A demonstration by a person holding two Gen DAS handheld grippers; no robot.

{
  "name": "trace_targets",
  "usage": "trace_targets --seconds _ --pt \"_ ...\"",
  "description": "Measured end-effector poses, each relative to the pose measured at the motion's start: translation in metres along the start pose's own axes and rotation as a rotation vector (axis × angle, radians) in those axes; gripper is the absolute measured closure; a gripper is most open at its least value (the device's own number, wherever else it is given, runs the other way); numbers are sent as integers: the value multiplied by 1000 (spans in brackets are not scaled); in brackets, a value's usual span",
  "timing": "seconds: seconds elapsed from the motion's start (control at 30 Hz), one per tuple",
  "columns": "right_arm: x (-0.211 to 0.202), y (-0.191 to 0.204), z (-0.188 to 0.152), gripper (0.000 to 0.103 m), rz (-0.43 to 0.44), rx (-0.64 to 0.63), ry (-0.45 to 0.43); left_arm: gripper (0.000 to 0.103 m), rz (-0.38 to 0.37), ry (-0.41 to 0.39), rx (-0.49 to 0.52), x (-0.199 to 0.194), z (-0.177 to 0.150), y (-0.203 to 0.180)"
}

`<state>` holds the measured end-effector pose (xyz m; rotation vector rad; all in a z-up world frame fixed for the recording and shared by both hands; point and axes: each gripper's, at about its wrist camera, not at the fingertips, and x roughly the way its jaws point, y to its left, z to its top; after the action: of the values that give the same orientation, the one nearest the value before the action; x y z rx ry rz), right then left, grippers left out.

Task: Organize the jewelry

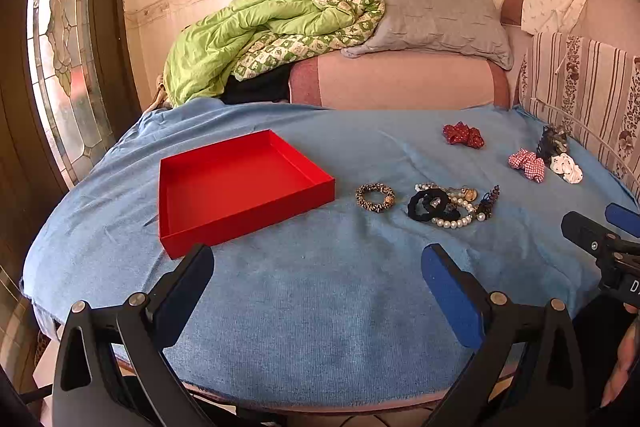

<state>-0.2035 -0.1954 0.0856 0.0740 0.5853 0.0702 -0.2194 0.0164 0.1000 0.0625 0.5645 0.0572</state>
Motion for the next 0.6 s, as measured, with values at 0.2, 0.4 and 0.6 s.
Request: trace_targets --seconds 0.2,0.4,0.6 --pt "0 0 0 3 1 0 2 0 -4 3 -1 0 -2 2" --pt "1 0 0 3 -2 -1 8 0 -6 9 -5 3 -5 5" --pt "3 -1 -2 3 2 3 11 0 -6 18 -5 6 -6 4"
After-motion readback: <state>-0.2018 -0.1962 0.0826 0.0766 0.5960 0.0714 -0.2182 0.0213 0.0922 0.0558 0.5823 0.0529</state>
